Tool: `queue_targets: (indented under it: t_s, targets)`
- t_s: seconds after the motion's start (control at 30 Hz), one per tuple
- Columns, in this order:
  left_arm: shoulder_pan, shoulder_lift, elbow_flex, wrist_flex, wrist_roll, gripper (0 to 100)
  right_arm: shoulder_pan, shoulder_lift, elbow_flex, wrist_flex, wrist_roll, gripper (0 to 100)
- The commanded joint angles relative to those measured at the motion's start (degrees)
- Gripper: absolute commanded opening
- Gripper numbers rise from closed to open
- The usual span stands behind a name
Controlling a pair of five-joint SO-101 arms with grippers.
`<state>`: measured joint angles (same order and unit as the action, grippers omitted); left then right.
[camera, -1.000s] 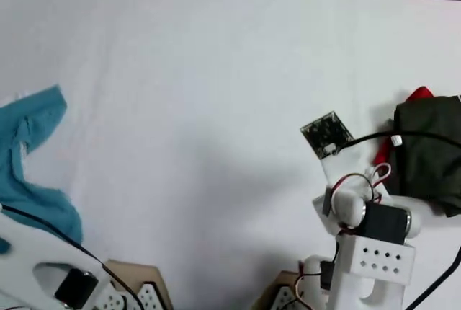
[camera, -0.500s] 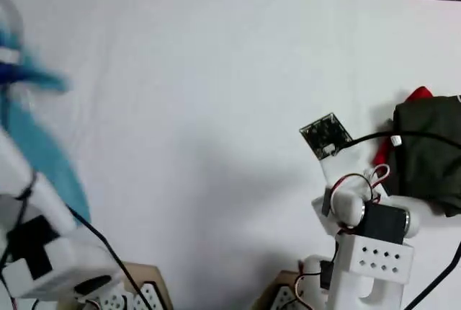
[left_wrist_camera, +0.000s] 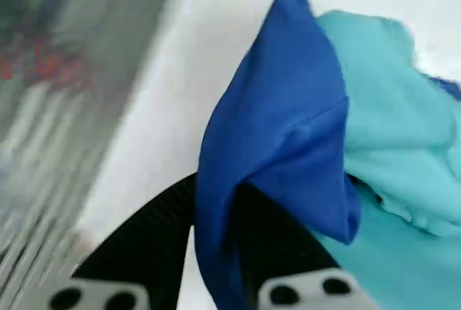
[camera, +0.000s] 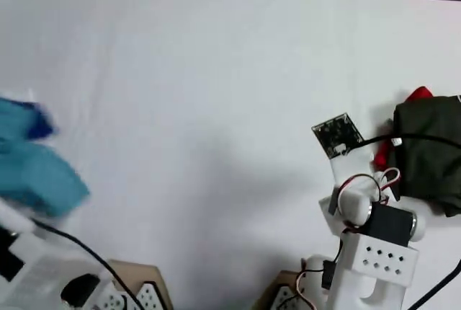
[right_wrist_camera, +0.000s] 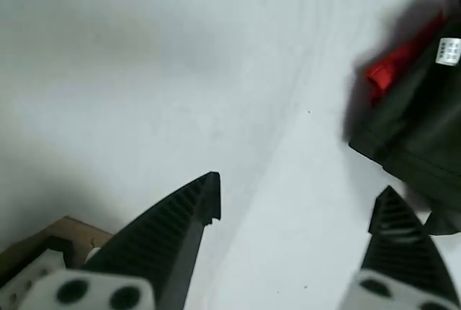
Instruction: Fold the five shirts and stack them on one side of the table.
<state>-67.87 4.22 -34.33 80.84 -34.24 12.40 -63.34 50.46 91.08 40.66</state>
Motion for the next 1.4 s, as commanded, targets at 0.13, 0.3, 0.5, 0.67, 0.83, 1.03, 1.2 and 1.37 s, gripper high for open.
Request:
queue_targets:
  t_s: [0.13, 0.3, 0.5, 0.67, 0.83, 1.03, 1.2, 1.37]
  targets:
    - [-6.15, 2.73, 0.31, -4.84, 8.53, 2, 0.40, -0.31, -0.44, -0.31, 0.18, 33.7]
    - [2.73, 10.46, 0.31, 5.19, -4.48, 5, 0.40, -0.31, -0.44, -0.31, 0.18, 33.7]
    - [4.31, 16.70, -0.31, 14.59, -9.58, 24, 0.75, -0.31, -0.44, -0.22, 0.18, 33.7]
    - [-0.88, 17.49, -3.91, 14.59, -13.01, 26, 0.48, -0.31, -0.35, -0.22, 0.18, 33.7]
    - [-2.29, 21.10, -0.92, 14.51, -17.58, 26, 0.48, -0.31, -0.35, -0.22, 0.26, 33.7]
    - [-2.02, 24.88, -0.92, 14.51, -17.32, 19, 0.48, -0.31, -0.35, -0.22, 0.26, 33.7]
    - [-0.70, 23.30, -4.97, 14.15, -10.02, 3, 0.48, -0.31, -0.35, -0.22, 0.26, 33.7]
    - [3.96, 18.20, -16.75, 17.58, -4.92, 2, 0.48, -0.31, -0.35, -0.22, 0.26, 33.7]
